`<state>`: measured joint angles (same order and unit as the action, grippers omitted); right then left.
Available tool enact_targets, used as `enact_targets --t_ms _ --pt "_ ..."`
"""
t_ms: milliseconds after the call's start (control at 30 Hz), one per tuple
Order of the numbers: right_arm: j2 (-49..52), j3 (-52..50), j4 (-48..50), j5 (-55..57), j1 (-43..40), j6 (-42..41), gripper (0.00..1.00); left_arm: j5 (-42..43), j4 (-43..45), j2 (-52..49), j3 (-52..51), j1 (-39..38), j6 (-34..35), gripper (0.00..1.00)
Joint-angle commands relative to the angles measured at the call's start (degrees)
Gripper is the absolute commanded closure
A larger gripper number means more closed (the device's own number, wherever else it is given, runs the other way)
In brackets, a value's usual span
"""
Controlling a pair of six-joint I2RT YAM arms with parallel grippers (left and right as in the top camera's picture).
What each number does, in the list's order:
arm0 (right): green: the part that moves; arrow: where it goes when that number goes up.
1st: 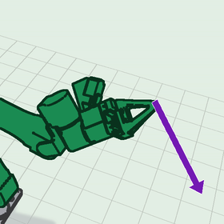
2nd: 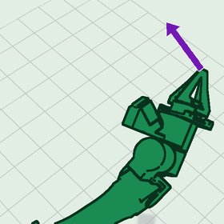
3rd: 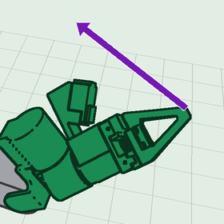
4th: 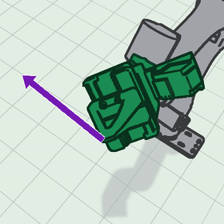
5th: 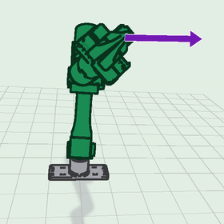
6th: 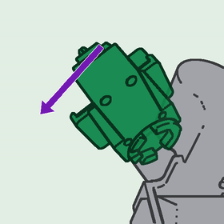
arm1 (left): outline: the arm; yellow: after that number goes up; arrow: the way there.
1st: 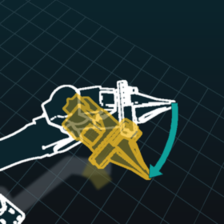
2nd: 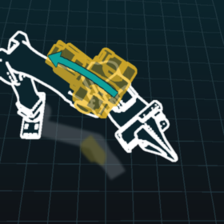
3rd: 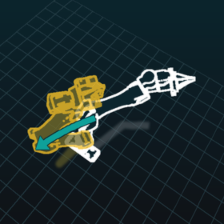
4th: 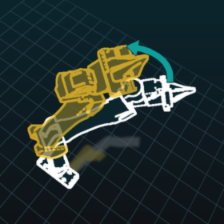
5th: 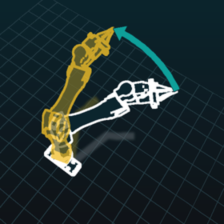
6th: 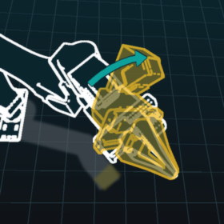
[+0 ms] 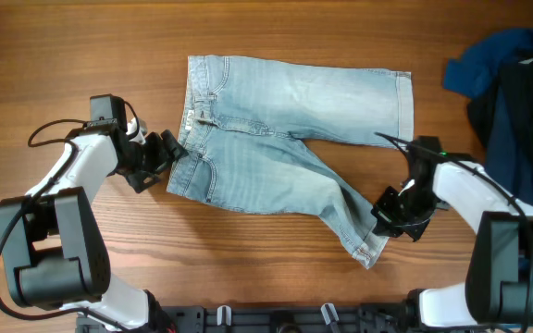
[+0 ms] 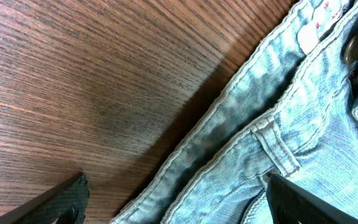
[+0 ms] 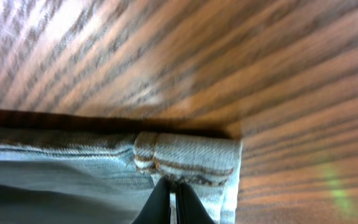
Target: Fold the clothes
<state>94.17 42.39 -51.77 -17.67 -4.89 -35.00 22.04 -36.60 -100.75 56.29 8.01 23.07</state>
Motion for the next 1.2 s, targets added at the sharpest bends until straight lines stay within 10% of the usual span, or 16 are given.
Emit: enact_targets --t_ms 0,767,1033,1167 --pt "6.0 1.0 13.6 13.5 -5.3 5.7 0.96 0.9 0.1 0.2 -0.4 0.5 -0.1 0.09" --pt "6.9 17.0 18.0 24.5 -8.3 15.6 0.95 0.9 0.5 0.2 -0.4 0.5 -0.1 0.09" --pt "4.8 30.5 8.9 7.3 -8.3 18.5 0.64 0.9 0.6 0.2 -0.4 0.5 -0.1 0.13" --pt "3.9 31.9 7.7 7.3 -8.3 18.5 0.13 5.7 0.2 1.7 1.7 0.5 -0.1 0.41"
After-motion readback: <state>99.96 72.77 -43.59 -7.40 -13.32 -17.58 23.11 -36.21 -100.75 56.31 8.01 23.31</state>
